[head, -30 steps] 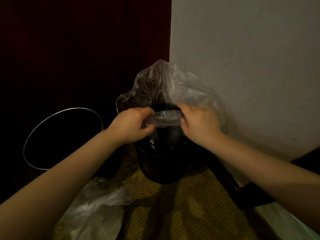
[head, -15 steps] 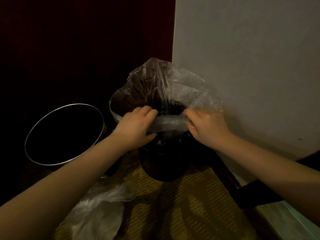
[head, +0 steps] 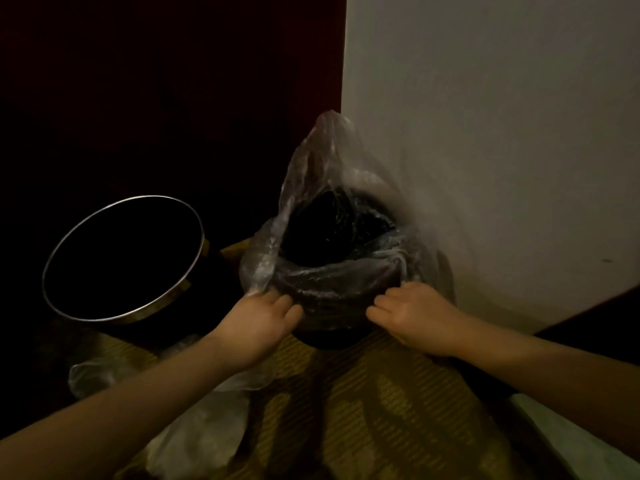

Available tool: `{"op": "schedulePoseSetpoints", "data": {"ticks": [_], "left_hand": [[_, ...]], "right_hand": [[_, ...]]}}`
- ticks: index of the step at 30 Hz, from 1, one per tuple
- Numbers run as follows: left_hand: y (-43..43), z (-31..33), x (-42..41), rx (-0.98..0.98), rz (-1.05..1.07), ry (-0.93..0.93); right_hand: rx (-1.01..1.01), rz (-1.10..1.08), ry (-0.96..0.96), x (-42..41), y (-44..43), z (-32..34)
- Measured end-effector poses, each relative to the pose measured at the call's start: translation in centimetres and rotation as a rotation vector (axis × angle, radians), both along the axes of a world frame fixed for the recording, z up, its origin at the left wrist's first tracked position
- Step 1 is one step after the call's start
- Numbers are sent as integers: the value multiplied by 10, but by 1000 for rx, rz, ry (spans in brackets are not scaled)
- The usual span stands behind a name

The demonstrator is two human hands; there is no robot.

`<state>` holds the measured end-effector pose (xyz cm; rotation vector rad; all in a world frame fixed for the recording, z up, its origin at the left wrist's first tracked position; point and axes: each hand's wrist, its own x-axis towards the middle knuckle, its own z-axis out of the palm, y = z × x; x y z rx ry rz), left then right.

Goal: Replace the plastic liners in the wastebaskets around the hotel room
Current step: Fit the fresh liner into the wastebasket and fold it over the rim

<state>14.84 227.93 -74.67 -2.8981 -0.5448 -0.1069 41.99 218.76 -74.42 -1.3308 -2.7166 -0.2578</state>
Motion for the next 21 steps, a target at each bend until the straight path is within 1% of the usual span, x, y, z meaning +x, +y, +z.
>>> {"op": "schedulePoseSetpoints", "data": {"ticks": [1,3,4,5,6,7,8,9,10,11,12,13,14,15,18,19,21], "left_hand": [[-1,-2,1,-32,96,148],[-2,-3,5,-144,319,429],[-2,-2,6,-194,383,519],[-2,2,9,-242,409,529],[-2,4,13,-272,389,485],[-5,10,15,-301,344,417],[-7,16,17,-302,261,275],[-11,21,21,-260,153,117],[-15,27,24,-201,46,-34],[-19,30,28,-119,-68,-201],[-20,33,32,-63,-116,-314],[-18,33,36,-17,-111,-377],[-14,31,38,0,-45,-365],[-10,30,40,-6,43,-287],[7,27,38,-119,256,73],[12,26,35,-158,283,125],[21,26,31,-196,259,150]], "right_hand": [[-82,-37,-80,-1,-1,-2],[-317,-181,-223,-4,2,2],[-402,-233,-270,-5,4,3],[-428,-242,-228,-8,3,6],[-394,-225,-150,-12,1,10],[-275,-181,-28,-14,-2,11],[-160,-147,97,-17,-3,11],[-41,-122,220,-21,-4,14],[37,-110,317,-24,-3,17],[88,-120,374,-27,0,19],[94,-160,387,-29,3,23],[75,-206,354,-28,7,23],[47,-237,295,-26,10,23],[16,-258,222,-22,13,21],[-45,-285,43,-7,23,15],[-45,-284,4,-2,27,14],[-74,-267,-24,7,32,15]]}}
